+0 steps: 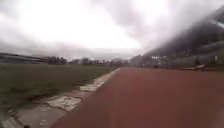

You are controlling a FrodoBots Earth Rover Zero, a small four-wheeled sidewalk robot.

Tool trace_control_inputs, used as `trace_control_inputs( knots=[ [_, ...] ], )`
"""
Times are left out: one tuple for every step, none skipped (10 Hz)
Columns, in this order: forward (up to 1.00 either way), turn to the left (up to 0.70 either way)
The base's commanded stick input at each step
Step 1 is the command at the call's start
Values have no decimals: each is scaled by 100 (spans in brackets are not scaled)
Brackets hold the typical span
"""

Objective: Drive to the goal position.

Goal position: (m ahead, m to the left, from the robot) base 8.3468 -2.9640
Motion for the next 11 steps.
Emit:
trace_control_inputs(
  knots=[
    [70,0],
    [70,0],
    [70,0],
    [70,0],
    [70,0],
    [70,0],
    [70,0],
    [70,0],
    [70,0],
    [70,0],
    [70,-35]
  ],
)
